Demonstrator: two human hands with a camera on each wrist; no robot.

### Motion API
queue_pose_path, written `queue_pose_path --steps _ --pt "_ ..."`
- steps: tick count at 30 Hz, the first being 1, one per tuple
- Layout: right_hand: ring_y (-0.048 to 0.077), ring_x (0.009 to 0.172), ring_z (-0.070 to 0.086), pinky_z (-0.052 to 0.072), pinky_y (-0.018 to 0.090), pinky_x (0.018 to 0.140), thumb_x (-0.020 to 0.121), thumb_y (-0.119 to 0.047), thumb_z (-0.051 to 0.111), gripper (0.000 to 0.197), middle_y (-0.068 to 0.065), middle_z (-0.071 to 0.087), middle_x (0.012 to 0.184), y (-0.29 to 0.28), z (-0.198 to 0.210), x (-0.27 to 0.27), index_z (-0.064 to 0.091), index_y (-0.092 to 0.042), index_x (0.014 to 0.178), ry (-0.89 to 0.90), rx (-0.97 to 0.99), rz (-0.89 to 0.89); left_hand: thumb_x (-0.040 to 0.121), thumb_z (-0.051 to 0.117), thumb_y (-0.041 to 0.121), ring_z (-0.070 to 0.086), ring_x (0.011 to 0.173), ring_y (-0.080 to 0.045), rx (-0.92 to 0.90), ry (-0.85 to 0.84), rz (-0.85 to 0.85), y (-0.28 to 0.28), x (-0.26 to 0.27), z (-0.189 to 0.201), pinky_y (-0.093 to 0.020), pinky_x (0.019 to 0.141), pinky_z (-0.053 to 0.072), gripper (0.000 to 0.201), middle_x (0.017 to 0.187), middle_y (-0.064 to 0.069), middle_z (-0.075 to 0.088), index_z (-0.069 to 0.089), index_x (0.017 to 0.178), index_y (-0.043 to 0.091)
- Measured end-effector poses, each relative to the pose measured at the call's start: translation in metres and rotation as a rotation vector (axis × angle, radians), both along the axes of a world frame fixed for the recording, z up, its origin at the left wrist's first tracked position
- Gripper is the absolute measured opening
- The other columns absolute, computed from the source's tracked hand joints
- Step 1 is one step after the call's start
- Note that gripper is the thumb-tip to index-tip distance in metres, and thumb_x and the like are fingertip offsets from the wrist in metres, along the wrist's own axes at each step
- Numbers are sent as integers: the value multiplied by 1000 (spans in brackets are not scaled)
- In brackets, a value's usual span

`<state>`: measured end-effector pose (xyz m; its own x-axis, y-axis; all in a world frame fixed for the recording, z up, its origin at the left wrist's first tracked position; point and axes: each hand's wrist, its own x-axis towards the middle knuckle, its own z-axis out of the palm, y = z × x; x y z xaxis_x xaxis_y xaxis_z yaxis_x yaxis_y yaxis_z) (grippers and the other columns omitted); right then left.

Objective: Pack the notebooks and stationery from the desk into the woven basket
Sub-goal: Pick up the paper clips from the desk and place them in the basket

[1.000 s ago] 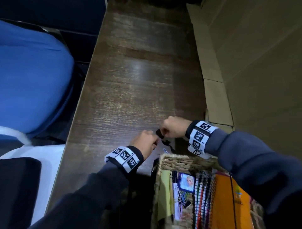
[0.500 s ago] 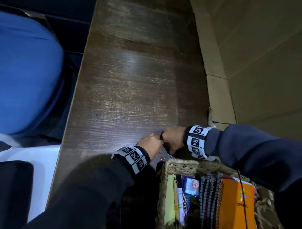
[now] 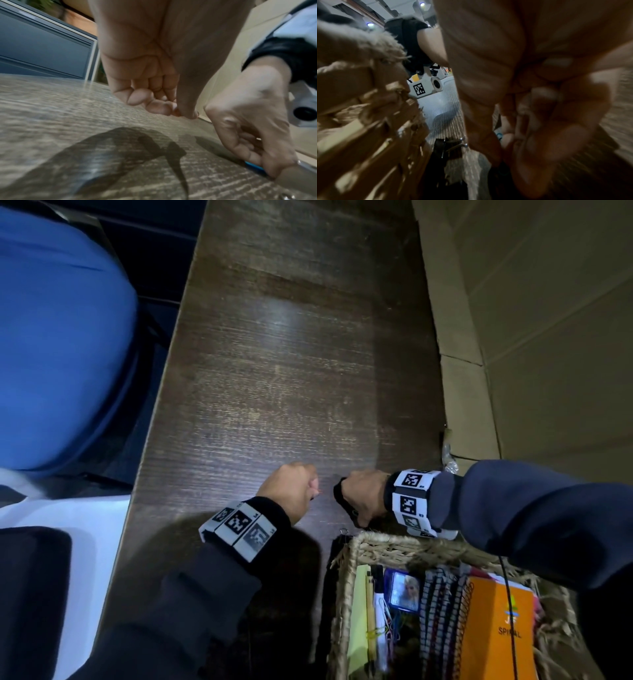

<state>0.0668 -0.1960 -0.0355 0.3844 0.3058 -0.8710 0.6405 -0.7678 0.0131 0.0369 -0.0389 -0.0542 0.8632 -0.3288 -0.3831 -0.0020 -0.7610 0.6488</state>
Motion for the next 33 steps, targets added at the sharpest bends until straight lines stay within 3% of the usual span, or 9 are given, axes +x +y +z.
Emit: queue_pose_path --steps 7,11,14,17,19,23,26,29,33 --pt "26 81 63 55 34 66 71 -29 75 33 10 70 94 1 4 4 69 -7 95 -28 22 -24 92 51 11 58 93 -21 -27 -71 49 12 -16 6 -31 83 47 16 100 -4 62 64 101 15" --pt "26 68 57 49 32 60 74 -29 69 27 8 61 69 1 32 14 69 -2 78 -41 35 -118 92 52 15 61 96 -21 22 -101 67 17 -27 14 -27 84 45 20 104 -6 67 68 104 16" --pt "32 64 59 46 31 55 71 -29 62 25 8 56 60 -6 71 13 68 -5 67 -147 200 -219 89 55 15 58 79 -14 40 -87 116 20 -36 23 -19 72 38 18 96 -4 71 69 100 18" --pt "20 57 58 47 29 56 78 -25 61 23 3 61 59 -24 109 -12 61 -15 58 -218 355 -344 87 58 15 60 76 -16 40 -75 147 19 -45 39 -17 71 37 14 78 0 69 70 94 18" --pt "18 56 62 50 29 57 78 -23 61 20 3 66 60 -38 124 -41 66 -12 63 -203 378 -412 85 61 15 59 68 -13 29 -60 153 14 -51 55 -17 69 38 10 59 11 58 71 85 20" --pt "23 68 68 60 34 65 75 -21 65 13 7 73 75 -62 101 -106 72 -9 76 -77 265 -461 83 66 21 56 47 11 -26 -71 129 -3 -62 89 -8 58 41 9 37 16 55 70 76 26" --pt "24 70 61 55 34 67 76 -19 62 19 15 73 85 -72 69 -138 74 -5 83 -22 177 -501 83 68 23 56 47 13 -61 -78 54 -27 -75 114 7 53 33 6 50 16 60 74 84 23" --pt "23 70 55 51 31 66 83 -17 58 24 18 72 89 -76 48 -158 73 1 89 9 153 -531 82 70 25 63 64 -2 -62 -67 -56 -55 -92 130 -12 71 50 11 70 4 70 76 90 21" --pt "21 69 57 45 24 55 85 -19 57 22 7 65 74 -79 36 -172 72 -2 81 -17 202 -570 82 69 23 68 86 -18 23 11 -170 -87 -115 125 -25 81 51 15 90 -4 74 75 95 17"
